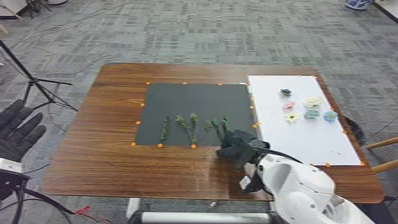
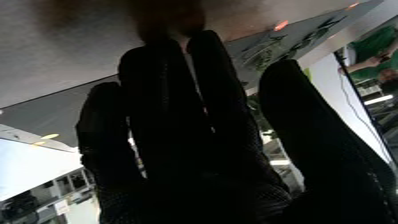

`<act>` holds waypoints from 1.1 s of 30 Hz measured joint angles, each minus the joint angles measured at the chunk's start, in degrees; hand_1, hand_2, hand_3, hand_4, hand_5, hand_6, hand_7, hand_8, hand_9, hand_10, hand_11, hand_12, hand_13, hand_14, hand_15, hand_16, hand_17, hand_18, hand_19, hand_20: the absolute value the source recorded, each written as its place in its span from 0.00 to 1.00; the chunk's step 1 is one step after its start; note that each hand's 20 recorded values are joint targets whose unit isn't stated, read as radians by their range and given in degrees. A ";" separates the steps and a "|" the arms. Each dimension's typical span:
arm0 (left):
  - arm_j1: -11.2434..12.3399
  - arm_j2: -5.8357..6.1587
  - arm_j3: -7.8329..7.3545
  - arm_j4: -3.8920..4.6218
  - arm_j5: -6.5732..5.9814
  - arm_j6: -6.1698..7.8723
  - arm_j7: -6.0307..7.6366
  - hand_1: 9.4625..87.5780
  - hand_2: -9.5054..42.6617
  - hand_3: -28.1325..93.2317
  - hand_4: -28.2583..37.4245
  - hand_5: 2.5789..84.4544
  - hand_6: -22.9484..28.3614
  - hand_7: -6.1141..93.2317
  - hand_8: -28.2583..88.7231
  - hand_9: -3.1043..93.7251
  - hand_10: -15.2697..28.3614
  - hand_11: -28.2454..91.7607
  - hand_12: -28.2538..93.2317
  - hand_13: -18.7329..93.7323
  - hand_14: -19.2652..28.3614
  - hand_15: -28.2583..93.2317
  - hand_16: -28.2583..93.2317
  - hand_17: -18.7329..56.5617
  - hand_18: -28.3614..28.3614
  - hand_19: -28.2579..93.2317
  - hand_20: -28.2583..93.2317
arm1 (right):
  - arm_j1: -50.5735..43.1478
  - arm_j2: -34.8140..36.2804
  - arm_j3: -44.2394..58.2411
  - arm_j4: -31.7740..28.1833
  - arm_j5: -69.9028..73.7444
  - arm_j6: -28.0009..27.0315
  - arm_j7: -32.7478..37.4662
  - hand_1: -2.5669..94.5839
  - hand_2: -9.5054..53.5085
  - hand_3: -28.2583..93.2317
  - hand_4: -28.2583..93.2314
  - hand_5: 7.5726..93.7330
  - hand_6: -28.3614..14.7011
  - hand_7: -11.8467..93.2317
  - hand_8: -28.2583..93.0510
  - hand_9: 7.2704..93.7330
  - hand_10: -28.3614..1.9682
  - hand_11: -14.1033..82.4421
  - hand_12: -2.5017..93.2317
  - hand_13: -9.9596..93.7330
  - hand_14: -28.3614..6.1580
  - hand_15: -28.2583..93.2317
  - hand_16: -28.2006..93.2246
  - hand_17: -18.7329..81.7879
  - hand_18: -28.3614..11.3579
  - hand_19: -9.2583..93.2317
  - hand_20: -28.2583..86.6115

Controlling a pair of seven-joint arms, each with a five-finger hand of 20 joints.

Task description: Arrange flowers

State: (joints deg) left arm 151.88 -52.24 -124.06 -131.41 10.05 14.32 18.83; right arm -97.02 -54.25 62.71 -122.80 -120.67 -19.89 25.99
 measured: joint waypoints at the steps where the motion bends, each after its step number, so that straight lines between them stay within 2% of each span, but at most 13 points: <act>1: 0.00 0.00 0.00 0.00 0.00 0.00 0.00 0.21 0.47 0.80 0.01 0.41 0.60 0.15 0.19 0.33 0.64 0.33 0.36 0.36 0.69 0.40 0.23 0.20 0.70 0.36 0.34 | 0.04 -0.05 -0.05 0.08 0.01 0.28 -0.12 0.38 0.32 0.84 0.07 0.72 0.51 0.24 0.15 0.61 0.27 0.36 0.22 0.59 0.25 0.79 0.49 0.46 0.04 0.88 0.63; 6: 0.00 0.00 0.15 0.00 -0.05 0.01 0.01 0.21 0.47 0.80 0.01 0.41 0.60 0.15 0.19 0.33 0.64 0.33 0.36 0.36 0.69 0.40 0.23 0.20 0.70 0.36 0.34 | 0.12 -0.11 -0.23 0.56 0.00 1.42 -1.14 0.38 0.32 0.85 0.07 0.71 0.51 0.24 0.15 0.61 0.28 0.35 0.22 0.58 0.25 0.79 0.49 0.45 0.05 0.87 0.63; 14: -0.12 0.08 0.62 0.03 -0.18 0.03 0.06 0.21 0.47 0.80 0.01 0.41 0.60 0.15 0.19 0.33 0.64 0.33 0.36 0.36 0.69 0.40 0.23 0.20 0.70 0.36 0.34 | 1.42 -0.85 -1.05 1.64 -0.05 1.31 -0.17 0.37 0.32 0.85 0.07 0.69 0.52 0.26 0.15 0.60 0.24 0.35 0.22 0.58 0.24 0.79 0.48 0.46 0.04 0.87 0.62; 20: 0.01 0.06 0.53 -0.01 -0.20 0.06 0.17 0.21 0.47 0.80 0.01 0.41 0.60 0.15 0.19 0.33 0.64 0.33 0.36 0.36 0.69 0.40 0.23 0.20 0.70 0.36 0.34 | 1.36 -1.00 -0.55 1.40 0.30 0.77 0.66 0.36 0.31 0.84 0.07 0.69 0.53 0.27 0.15 0.63 0.24 0.40 0.24 0.59 0.24 0.80 0.48 0.46 0.04 0.88 0.62; 23: 0.04 0.04 0.53 -0.01 -0.21 0.09 0.20 0.21 0.47 0.80 0.01 0.41 0.60 0.15 0.19 0.33 0.64 0.33 0.36 0.36 0.69 0.40 0.23 0.20 0.70 0.36 0.34 | 1.08 -0.92 -0.10 1.05 0.40 0.68 0.88 0.36 0.28 0.84 0.07 0.70 0.56 0.28 0.14 0.63 0.25 0.46 0.28 0.59 0.22 0.82 0.50 0.46 0.02 0.88 0.62; 26: 0.10 0.04 0.52 -0.01 -0.25 0.13 0.30 0.21 0.47 0.80 0.01 0.41 0.60 0.15 0.19 0.33 0.64 0.33 0.36 0.36 0.68 0.40 0.23 0.20 0.70 0.36 0.34 | 0.59 -0.91 0.87 0.46 0.90 0.16 0.84 0.36 0.21 0.84 0.08 0.67 0.57 0.28 0.15 0.60 0.23 0.57 0.35 0.60 0.20 0.84 0.56 0.46 0.01 0.88 0.64; 28: 0.10 0.04 0.52 -0.01 -0.26 0.14 0.32 0.21 0.47 0.80 0.01 0.41 0.60 0.15 0.19 0.33 0.64 0.33 0.36 0.36 0.68 0.40 0.23 0.20 0.70 0.36 0.34 | 0.10 -0.91 1.86 -0.01 1.34 -0.06 0.58 0.36 0.18 0.84 0.08 0.68 0.60 0.33 0.15 0.60 0.24 0.60 0.37 0.61 0.20 0.84 0.57 0.46 0.01 0.89 0.64; 30: 0.10 0.04 0.53 -0.01 -0.26 0.14 0.35 0.21 0.47 0.80 0.01 0.41 0.60 0.15 0.19 0.33 0.64 0.33 0.36 0.36 0.69 0.40 0.23 0.20 0.70 0.36 0.34 | -0.47 -0.86 2.83 -0.51 1.43 0.29 0.14 0.36 0.17 0.85 0.08 0.67 0.59 0.35 0.15 0.60 0.25 0.60 0.37 0.61 0.21 0.85 0.57 0.46 0.01 0.89 0.65; 32: 0.09 0.04 0.56 -0.01 -0.28 0.16 0.39 0.21 0.47 0.80 0.01 0.41 0.60 0.15 0.19 0.33 0.64 0.33 0.36 0.36 0.69 0.40 0.23 0.20 0.70 0.36 0.34 | -1.09 -0.58 3.44 -0.85 1.52 2.68 -0.33 0.35 0.15 0.86 0.08 0.60 0.55 0.41 0.14 0.58 0.24 0.60 0.37 0.60 0.21 0.85 0.58 0.46 0.01 0.89 0.65; 33: 0.08 0.05 0.59 -0.01 -0.29 0.16 0.39 0.21 0.47 0.80 0.01 0.41 0.60 0.15 0.19 0.33 0.64 0.33 0.36 0.36 0.69 0.40 0.23 0.20 0.70 0.36 0.34 | -1.43 -0.37 3.69 -0.90 1.55 5.01 -0.54 0.35 0.14 0.86 0.07 0.56 0.54 0.40 0.13 0.56 0.24 0.57 0.34 0.59 0.22 0.84 0.57 0.46 0.03 0.88 0.64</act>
State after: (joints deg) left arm 151.96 -52.20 -123.48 -131.41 9.76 14.48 19.22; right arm -98.45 -54.62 66.41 -123.70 -119.12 -14.88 25.44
